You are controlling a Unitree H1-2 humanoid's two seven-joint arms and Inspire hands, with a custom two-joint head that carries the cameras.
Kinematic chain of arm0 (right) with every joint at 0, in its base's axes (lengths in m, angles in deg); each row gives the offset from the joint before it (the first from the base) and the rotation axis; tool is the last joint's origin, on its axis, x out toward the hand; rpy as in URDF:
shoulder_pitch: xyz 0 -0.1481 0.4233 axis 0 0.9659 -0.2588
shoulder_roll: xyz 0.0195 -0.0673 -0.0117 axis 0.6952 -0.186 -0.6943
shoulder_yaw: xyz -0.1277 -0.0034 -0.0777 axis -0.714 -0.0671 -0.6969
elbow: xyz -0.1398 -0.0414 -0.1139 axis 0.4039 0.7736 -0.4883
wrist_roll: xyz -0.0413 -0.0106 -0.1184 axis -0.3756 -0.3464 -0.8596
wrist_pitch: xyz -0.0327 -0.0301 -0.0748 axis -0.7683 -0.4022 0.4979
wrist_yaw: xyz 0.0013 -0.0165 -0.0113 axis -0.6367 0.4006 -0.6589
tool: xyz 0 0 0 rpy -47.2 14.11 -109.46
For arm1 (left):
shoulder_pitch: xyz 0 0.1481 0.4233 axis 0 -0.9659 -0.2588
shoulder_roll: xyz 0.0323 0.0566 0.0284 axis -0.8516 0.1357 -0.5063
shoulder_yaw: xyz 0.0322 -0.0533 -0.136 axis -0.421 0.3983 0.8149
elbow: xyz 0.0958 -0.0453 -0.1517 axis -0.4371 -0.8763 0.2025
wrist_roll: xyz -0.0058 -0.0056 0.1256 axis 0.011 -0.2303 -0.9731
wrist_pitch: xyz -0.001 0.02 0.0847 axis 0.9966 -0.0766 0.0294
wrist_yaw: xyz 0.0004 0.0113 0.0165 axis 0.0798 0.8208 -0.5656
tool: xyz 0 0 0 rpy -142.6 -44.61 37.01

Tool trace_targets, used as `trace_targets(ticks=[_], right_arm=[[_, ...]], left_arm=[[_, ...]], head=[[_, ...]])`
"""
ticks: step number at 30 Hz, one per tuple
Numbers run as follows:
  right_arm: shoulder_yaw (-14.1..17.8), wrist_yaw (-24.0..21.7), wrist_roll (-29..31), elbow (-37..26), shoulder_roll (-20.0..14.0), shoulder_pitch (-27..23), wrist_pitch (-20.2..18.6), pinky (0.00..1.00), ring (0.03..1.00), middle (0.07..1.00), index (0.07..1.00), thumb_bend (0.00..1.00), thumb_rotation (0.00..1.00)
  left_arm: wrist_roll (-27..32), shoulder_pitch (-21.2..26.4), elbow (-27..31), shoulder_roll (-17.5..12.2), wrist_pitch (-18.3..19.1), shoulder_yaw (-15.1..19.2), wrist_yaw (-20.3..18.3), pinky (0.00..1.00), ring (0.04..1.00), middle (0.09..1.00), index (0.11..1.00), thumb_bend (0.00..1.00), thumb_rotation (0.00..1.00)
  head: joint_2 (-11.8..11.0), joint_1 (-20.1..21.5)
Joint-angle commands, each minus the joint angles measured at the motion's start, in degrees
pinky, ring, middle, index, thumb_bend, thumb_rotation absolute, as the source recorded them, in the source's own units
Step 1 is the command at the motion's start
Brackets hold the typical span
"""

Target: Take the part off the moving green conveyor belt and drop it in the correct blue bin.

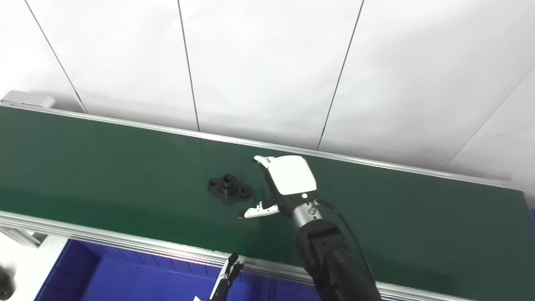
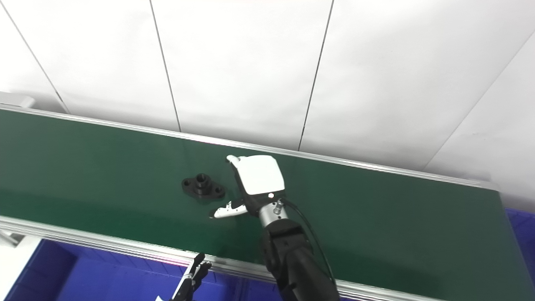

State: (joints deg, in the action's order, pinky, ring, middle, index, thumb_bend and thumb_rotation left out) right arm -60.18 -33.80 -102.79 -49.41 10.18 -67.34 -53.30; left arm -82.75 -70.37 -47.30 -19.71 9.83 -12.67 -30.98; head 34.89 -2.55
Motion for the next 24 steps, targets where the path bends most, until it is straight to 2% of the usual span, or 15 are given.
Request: trace_targets(ticks=[1, 6, 10, 15, 18, 19, 20, 21, 22, 23, 24], right_arm=[[-0.2, 2.6, 0.1, 0.4, 1.9, -3.2, -2.0, 0.63, 0.705, 0.791, 0.827, 0.97, 0.6], [-0.4, 3.0, 1.1, 2.7, 2.8, -4.4, -2.3, 0.52, 0.636, 0.779, 0.818, 0.97, 0.6], [-0.1, 3.1, 3.0, 3.6, 3.1, -5.1, -2.4, 0.49, 0.608, 0.768, 0.81, 0.97, 0.59], [0.0, 4.2, 6.1, 4.9, 3.7, -5.8, -2.1, 0.45, 0.548, 0.72, 0.78, 0.96, 0.55], [-0.1, 5.4, 7.6, 5.9, 3.9, -6.0, -1.9, 0.43, 0.532, 0.715, 0.776, 0.94, 0.53], [0.2, 6.3, 8.6, 6.4, 4.0, -6.0, -1.5, 0.4, 0.499, 0.703, 0.764, 0.91, 0.49], [0.5, 7.5, 9.7, 7.2, 4.1, -6.1, -0.7, 0.34, 0.426, 0.651, 0.747, 0.86, 0.43], [0.7, 8.8, 10.8, 8.0, 4.1, -6.1, 0.1, 0.27, 0.348, 0.556, 0.719, 0.8, 0.36], [0.5, 10.3, 11.3, 9.2, 3.9, -6.3, 0.9, 0.2, 0.265, 0.419, 0.64, 0.7, 0.22], [0.0, 11.3, 11.5, 10.1, 3.5, -6.5, 1.2, 0.15, 0.211, 0.334, 0.549, 0.59, 0.16], [-0.6, 11.9, 11.3, 11.0, 3.1, -6.7, 1.0, 0.13, 0.191, 0.368, 0.509, 0.55, 0.09]], left_arm=[[0.0, -1.6, 2.6, 2.5, -1.4, -3.2, -0.1, 1.0, 0.975, 0.965, 1.0, 0.61, 1.0], [0.4, -1.9, 2.4, 2.7, -2.0, -3.9, 0.1, 1.0, 0.979, 0.972, 1.0, 0.61, 1.0], [0.3, -2.1, 2.7, 2.8, -1.5, -4.3, 0.0, 1.0, 0.985, 0.975, 1.0, 0.62, 1.0], [0.0, -2.6, 3.2, 3.0, -0.5, -4.8, 0.0, 1.0, 0.991, 0.979, 1.0, 0.56, 1.0], [0.3, -3.0, 3.6, 3.0, -0.1, -5.2, -0.2, 1.0, 0.998, 0.985, 1.0, 0.56, 1.0], [0.1, -3.1, 3.5, 3.1, -0.3, -5.4, 0.0, 1.0, 0.992, 0.989, 1.0, 0.56, 1.0], [-0.2, -3.2, 3.5, 3.2, -0.5, -5.5, 0.2, 0.99, 0.98, 0.987, 1.0, 0.55, 1.0], [-0.5, -3.4, 3.5, 3.2, -0.5, -5.6, 0.3, 0.98, 0.973, 0.984, 1.0, 0.54, 1.0], [-0.7, -3.4, 3.4, 3.3, -0.7, -5.6, 0.4, 0.96, 0.963, 0.981, 1.0, 0.55, 1.0], [-0.8, -3.5, 3.4, 3.3, -0.8, -5.7, 0.5, 0.94, 0.956, 0.979, 1.0, 0.56, 1.0], [-0.8, -3.6, 3.5, 3.3, -0.7, -5.8, 0.6, 0.94, 0.954, 0.977, 1.0, 0.58, 1.0]], head=[[0.1, -0.2], [0.2, -0.7], [0.4, -1.2], [0.5, -1.8], [0.7, -2.4], [0.8, -2.6], [0.9, -2.6], [1.1, -2.7], [1.1, -2.7], [1.2, -2.7], [1.2, -2.7]])
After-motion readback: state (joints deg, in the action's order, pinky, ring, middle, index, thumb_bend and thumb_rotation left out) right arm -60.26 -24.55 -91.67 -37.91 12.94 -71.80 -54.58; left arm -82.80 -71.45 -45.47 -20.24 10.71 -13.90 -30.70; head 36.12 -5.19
